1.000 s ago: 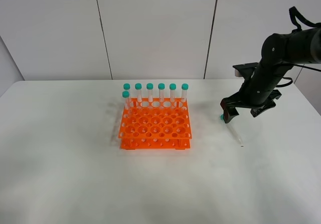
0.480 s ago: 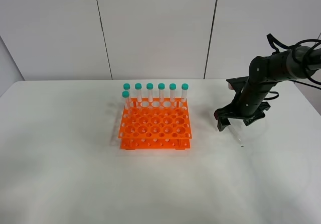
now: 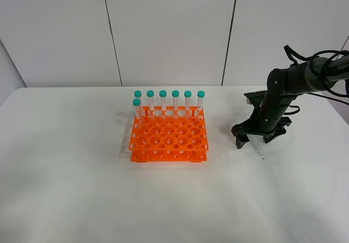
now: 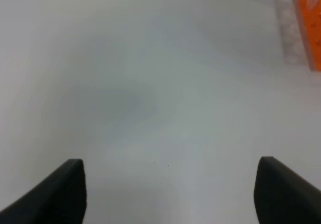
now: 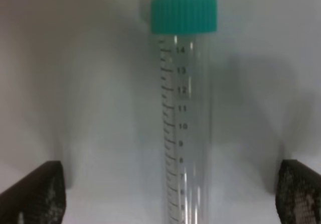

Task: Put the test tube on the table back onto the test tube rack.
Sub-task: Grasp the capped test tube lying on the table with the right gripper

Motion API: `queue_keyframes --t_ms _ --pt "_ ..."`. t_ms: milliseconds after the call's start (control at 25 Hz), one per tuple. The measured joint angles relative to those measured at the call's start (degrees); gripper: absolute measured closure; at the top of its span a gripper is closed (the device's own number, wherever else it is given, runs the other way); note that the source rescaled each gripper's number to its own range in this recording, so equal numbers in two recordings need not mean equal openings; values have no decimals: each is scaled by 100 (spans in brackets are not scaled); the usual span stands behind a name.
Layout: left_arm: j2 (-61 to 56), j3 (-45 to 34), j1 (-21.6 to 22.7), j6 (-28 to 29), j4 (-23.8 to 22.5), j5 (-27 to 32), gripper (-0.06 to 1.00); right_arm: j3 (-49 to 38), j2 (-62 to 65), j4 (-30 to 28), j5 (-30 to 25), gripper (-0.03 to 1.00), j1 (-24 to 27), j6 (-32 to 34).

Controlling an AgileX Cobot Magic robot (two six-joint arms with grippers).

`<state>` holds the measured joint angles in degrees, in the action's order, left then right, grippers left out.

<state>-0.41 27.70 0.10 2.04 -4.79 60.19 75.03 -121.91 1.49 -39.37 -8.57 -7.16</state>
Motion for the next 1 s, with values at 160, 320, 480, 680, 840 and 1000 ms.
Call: queue_keyframes --t_ms 160,320,480,680,840,1000 --pt "0 0 0 0 0 0 -5 0 0 -5 4 23 0 0" --pt "0 0 0 0 0 0 -5 0 0 -18 -2 41 0 12" --pt "0 0 0 0 0 0 -5 0 -8 -32 -7 45 0 17" --pt "0 0 0 0 0 0 -5 2 -43 -53 -9 45 0 17" --pt "0 0 0 0 0 0 -5 2 -43 -53 -14 53 0 17" --pt "0 0 0 0 0 0 -5 2 -43 -104 -47 96 0 17"
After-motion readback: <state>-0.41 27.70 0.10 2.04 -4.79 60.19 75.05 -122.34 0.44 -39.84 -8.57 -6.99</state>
